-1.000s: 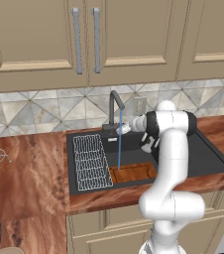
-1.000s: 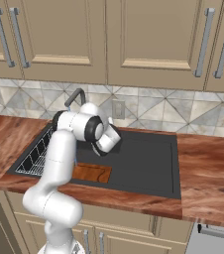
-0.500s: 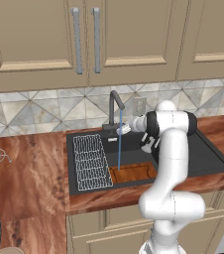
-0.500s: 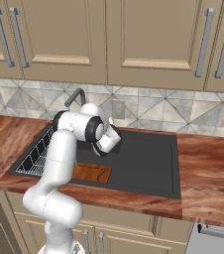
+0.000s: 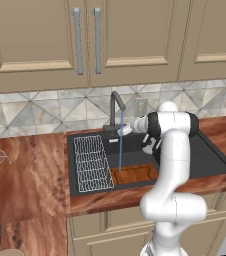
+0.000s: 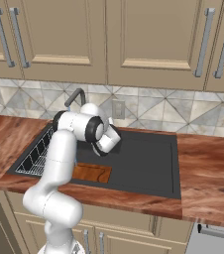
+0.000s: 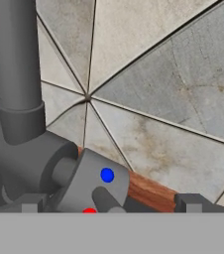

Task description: Turn on the sink faucet with hot water and rinse the cutting board for ten seconds, then turn off the faucet. Push the cutting board to reach the water if necessary.

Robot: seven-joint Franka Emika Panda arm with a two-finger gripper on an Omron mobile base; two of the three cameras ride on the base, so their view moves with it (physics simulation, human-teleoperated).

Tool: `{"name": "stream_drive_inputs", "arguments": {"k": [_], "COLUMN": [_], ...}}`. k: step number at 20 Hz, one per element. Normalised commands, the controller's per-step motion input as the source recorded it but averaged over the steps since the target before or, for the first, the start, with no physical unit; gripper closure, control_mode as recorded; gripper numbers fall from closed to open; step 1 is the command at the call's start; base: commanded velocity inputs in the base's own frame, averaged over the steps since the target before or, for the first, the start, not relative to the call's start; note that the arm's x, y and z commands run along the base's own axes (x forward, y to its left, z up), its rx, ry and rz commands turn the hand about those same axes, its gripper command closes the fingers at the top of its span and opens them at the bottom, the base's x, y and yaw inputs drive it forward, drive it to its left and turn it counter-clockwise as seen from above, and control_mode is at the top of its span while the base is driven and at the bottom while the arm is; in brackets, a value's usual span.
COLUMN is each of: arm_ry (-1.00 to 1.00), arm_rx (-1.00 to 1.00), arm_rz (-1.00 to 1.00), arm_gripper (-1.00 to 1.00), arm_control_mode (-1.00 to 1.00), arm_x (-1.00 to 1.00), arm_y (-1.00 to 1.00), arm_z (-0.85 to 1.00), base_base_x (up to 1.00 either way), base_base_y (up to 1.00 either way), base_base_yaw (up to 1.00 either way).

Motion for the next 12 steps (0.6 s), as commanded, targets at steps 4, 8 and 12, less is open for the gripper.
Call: {"name": "stream_drive_inputs", "arguments": {"k": [4, 8, 12], "arm_ry": [0.00, 0.00, 0.00], "arm_rx": [0.00, 0.00, 0.00], "arm_rz": [0.00, 0.00, 0.00], "arm_gripper": [-1.00, -1.00, -1.00], "arm_control_mode": [-1.00, -1.00, -1.00], "arm_x": [0.00, 0.00, 0.00], "arm_y": [0.14, 0.16, 0.21], "arm_z": [0.00, 0.00, 0.00], "base_base_x": [0.00, 0.00, 0.00], "base_base_y": [0.00, 0.00, 0.00], "base_base_yaw": [0.00, 0.00, 0.00]}}
